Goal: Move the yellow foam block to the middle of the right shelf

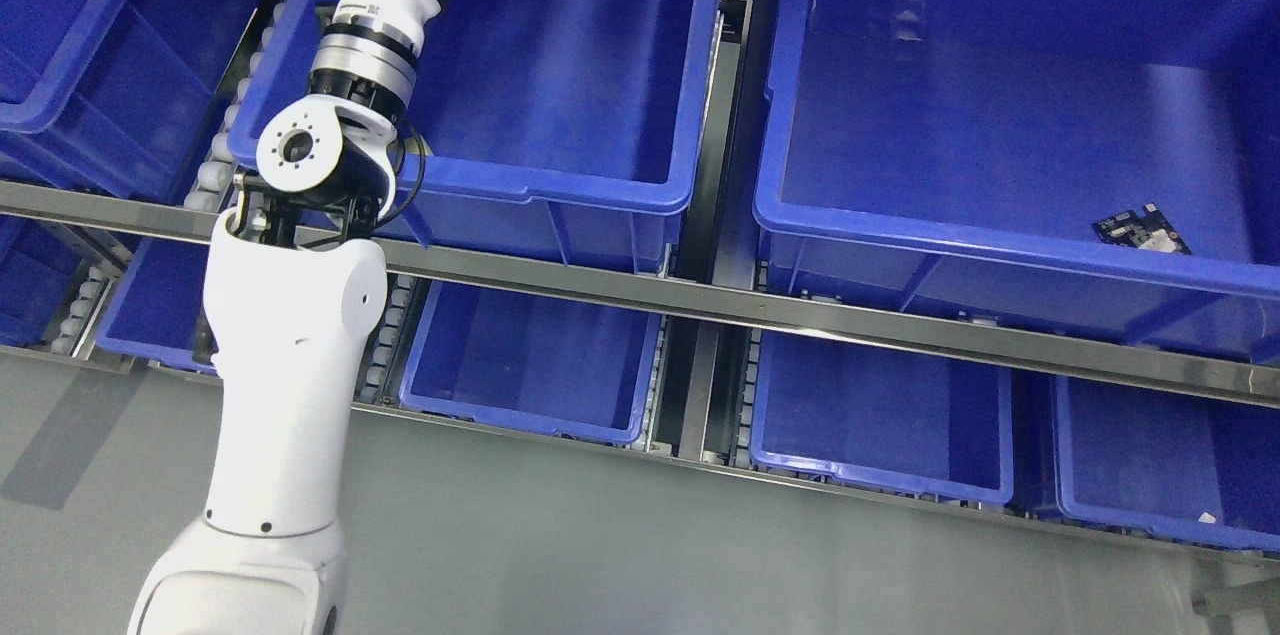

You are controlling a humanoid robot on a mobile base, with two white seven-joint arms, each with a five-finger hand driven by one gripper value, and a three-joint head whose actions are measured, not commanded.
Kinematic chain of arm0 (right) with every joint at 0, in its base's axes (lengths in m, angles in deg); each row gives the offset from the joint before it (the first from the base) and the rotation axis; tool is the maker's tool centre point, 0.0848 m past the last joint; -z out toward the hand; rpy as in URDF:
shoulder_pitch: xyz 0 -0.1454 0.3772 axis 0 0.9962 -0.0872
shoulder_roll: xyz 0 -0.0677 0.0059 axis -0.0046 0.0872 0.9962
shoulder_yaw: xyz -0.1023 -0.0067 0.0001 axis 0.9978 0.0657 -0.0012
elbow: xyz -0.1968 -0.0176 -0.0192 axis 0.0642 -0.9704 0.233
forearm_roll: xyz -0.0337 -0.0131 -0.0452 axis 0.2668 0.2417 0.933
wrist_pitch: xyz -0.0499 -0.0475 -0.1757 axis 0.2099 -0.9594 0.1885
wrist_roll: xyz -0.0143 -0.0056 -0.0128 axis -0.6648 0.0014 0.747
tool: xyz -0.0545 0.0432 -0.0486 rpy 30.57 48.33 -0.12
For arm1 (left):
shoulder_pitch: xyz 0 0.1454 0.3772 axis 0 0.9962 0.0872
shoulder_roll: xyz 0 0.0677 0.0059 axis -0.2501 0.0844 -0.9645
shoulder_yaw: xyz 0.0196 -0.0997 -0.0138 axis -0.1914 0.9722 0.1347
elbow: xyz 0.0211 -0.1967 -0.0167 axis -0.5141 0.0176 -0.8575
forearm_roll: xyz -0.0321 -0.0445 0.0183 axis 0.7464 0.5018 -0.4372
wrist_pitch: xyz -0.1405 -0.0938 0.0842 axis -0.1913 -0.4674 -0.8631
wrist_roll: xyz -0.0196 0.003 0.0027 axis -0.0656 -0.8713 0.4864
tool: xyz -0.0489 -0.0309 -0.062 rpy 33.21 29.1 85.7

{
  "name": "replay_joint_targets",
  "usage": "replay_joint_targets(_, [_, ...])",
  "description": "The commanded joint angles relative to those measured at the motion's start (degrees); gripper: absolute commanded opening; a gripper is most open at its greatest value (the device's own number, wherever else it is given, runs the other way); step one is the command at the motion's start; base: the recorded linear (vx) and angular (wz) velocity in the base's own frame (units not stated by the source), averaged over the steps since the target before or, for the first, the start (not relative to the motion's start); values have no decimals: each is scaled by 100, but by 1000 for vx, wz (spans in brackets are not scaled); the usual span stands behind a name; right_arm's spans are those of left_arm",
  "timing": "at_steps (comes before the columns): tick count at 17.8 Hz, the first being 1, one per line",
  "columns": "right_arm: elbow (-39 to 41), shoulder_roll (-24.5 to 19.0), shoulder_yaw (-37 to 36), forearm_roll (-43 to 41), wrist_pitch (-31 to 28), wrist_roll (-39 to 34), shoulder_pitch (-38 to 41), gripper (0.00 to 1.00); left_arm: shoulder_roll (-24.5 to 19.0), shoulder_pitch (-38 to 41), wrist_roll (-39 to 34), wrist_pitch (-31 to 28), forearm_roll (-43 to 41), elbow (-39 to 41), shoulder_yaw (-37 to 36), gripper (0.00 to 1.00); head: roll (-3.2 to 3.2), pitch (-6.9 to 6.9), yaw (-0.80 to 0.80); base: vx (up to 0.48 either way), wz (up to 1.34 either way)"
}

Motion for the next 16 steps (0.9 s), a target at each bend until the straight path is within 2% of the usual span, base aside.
replay_joint_targets(1, [100,100,0,-8,2,2,-9,100,-100,684,20,263,2,1104,312,100,0,0,0,0,0])
replay_joint_targets(6, [100,100,0,-8,2,2,-18,100,-100,1106,196,765,2,1104,339,100,0,0,0,-4,-5])
replay_joint_targets(16, [100,100,0,-8,2,2,-9,100,-100,1379,196,757,2,1086,506,100,0,0,0,0,0])
